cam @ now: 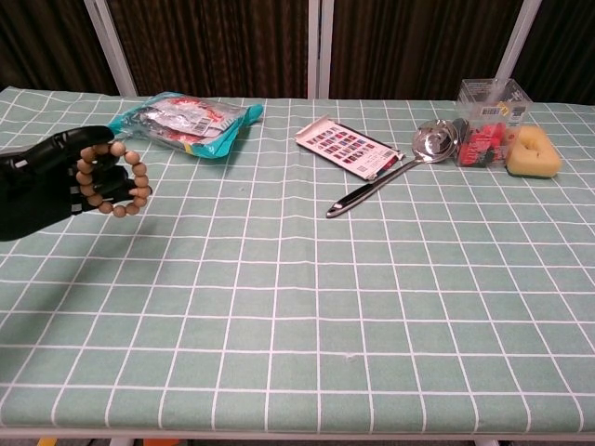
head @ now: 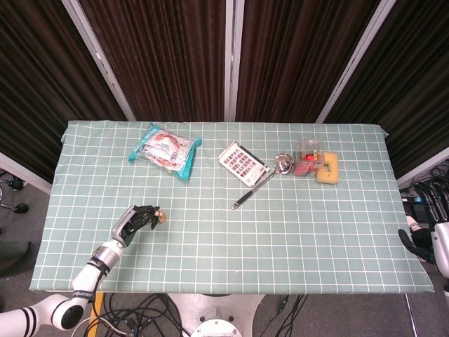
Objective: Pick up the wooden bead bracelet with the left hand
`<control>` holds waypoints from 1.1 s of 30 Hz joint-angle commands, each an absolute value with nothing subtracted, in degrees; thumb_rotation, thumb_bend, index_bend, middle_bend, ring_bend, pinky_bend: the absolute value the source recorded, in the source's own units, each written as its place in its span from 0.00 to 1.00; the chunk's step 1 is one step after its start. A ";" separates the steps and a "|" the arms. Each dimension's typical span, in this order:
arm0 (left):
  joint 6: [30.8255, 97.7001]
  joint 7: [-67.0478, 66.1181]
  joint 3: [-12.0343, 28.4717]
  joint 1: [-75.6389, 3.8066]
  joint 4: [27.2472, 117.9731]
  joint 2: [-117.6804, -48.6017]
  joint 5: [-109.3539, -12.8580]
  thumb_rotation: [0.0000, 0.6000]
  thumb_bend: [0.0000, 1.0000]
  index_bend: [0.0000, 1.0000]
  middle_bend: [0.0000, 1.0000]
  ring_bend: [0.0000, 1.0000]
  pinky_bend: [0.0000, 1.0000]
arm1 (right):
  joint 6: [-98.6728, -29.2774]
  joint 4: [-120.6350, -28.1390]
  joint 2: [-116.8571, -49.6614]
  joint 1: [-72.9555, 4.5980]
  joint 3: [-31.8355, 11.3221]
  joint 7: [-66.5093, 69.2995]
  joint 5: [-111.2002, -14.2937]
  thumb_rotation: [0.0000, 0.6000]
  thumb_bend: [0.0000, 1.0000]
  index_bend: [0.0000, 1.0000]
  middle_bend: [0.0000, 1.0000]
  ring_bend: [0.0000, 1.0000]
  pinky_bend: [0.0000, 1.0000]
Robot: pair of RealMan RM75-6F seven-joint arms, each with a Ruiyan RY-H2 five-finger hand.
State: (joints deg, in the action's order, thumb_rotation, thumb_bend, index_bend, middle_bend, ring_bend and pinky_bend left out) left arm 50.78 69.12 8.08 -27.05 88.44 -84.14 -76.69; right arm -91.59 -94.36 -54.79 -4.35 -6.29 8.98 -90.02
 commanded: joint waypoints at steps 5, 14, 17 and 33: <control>50.98 68.87 8.04 -26.99 88.35 -84.30 -77.52 0.41 0.66 0.67 0.71 0.37 0.09 | -91.68 -94.22 -54.79 -4.31 -6.29 9.19 -90.10 1.00 0.19 0.00 0.08 0.00 0.00; 51.48 69.41 7.79 -26.97 87.90 -84.55 -78.84 0.29 0.76 0.63 0.67 0.37 0.09 | -91.59 -94.05 -54.77 -4.33 -6.36 9.61 -89.95 1.00 0.19 0.00 0.08 0.00 0.00; 51.45 69.94 7.87 -27.04 87.82 -84.54 -78.96 0.17 0.71 0.62 0.67 0.37 0.09 | -91.47 -93.98 -54.87 -4.39 -6.36 9.67 -89.91 1.00 0.19 0.00 0.08 0.00 0.00; 51.62 69.52 7.41 -27.21 87.93 -84.36 -79.43 0.29 0.58 0.62 0.67 0.37 0.09 | -92.38 -94.03 -54.58 -4.07 -6.74 9.56 -89.76 1.00 0.18 0.00 0.09 0.00 0.00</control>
State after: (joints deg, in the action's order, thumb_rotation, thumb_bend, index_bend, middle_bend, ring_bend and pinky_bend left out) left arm 51.62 69.51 7.42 -27.20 87.92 -84.37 -79.42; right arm -92.31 -93.99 -54.63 -4.10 -6.68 9.60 -89.79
